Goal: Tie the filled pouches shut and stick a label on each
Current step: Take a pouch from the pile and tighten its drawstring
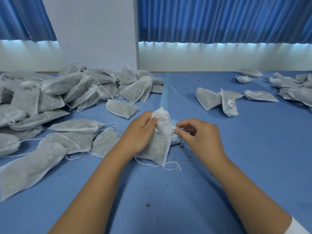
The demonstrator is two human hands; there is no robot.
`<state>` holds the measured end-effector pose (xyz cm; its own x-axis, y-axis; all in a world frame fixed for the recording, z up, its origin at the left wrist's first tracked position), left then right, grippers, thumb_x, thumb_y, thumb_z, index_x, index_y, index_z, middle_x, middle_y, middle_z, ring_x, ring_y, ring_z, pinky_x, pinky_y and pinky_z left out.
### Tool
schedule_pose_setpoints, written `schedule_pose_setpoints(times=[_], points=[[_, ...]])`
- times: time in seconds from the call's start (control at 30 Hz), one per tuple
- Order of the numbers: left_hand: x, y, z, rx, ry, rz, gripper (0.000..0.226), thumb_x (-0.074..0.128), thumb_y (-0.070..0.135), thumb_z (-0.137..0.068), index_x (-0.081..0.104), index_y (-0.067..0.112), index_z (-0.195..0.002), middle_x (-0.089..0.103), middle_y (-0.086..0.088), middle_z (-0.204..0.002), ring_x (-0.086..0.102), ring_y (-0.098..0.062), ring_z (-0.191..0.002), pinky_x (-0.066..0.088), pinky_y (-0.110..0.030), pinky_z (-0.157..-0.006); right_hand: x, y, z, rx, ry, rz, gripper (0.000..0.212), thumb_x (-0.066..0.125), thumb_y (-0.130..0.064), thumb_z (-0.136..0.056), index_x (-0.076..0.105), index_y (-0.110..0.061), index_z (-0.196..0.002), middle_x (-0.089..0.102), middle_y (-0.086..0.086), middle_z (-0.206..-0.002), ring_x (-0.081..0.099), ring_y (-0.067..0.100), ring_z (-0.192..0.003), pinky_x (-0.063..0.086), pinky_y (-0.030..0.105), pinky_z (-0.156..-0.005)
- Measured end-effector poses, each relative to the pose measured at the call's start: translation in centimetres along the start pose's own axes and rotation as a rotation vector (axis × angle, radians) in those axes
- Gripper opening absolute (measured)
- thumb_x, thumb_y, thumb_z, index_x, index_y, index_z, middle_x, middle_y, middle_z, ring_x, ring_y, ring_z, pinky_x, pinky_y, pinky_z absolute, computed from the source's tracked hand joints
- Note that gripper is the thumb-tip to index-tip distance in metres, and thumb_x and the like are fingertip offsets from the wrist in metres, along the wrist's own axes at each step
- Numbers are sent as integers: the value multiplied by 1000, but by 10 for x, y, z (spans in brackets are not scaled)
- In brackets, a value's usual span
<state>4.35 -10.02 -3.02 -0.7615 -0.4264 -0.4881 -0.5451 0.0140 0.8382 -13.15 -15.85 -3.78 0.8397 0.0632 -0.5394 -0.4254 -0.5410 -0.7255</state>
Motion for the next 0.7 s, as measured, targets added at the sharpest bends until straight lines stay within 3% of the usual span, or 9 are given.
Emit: schedule_pose_setpoints(times=[0.1, 0.2, 0.3, 0.4, 0.53, 0.63, 0.7], points=[[0, 0, -1, -5, -3, -1, 24, 43, 16, -101, 50, -5, -93, 46, -2, -81, 39, -6, -66, 29, -21, -58, 0, -1, 0, -39, 16, 50, 7, 71, -16, -86, 74, -22, -89, 65, -20, -84, 61, -6, -77, 45, 8, -70], [0, -1, -1, -18, -7, 15, 24, 43, 17, -100, 51, -5, -94, 47, -2, -82, 40, -6, -67, 30, -21, -58, 2, -3, 0, -99, -17, 59, 5, 66, -14, -88, 68, -18, -89, 59, -7, -103, 56, 6, -94, 47, 20, -79], [0, -2, -1, -28, -7, 8, 23, 44, 18, -100, 51, -2, -91, 48, 2, -79, 42, -7, -68, 32, -17, -57, 5, -5, 2, -87, -91, 21, 10, 56, -15, -93, 54, -24, -90, 57, -7, -104, 53, 1, -95, 40, 11, -75], [-1, -5, -2, -45, -11, 0, 23, 44, 18, -100, 52, -3, -92, 48, 2, -78, 41, -3, -63, 33, -15, -57, 6, -4, 2, -34, -114, -44, 9, 47, -17, -97, 47, -24, -92, 58, -17, -103, 55, -3, -97, 42, 17, -76], [-1, -7, -3, -80, -29, 17, 22, 45, 18, -99, 54, 2, -89, 50, 3, -79, 42, -3, -63, 33, -14, -58, -1, -6, 1, -3, -12, -162, 18, 43, -14, -100, 41, -28, -89, 58, -14, -84, 53, -8, -69, 38, 7, -59], [-1, -7, -2, -107, -32, 69, 21, 46, 19, -99, 58, 3, -93, 52, 4, -80, 47, -6, -71, 35, -21, -65, -4, -10, 0, 3, 65, -252, 20, 49, -14, -99, 45, -32, -94, 59, -9, -111, 53, -9, -97, 39, 4, -72], [-5, -3, -1, -87, 9, 99, 21, 47, 19, -98, 55, 1, -91, 49, 5, -76, 43, -5, -65, 33, -17, -59, -6, -12, 1, 4, 86, -298, 27, 58, -14, -94, 47, -38, -101, 55, -10, -122, 51, -5, -108, 41, 5, -77]])
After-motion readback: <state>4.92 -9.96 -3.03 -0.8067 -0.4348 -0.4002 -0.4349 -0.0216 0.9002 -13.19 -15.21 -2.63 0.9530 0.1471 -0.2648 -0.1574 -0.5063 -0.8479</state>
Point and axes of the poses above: each hand's wrist, its own z-axis away from the middle knuckle, its own x-axis out of the palm, y = z × x, the point moved 3 cm from there along -z, towards the middle knuckle
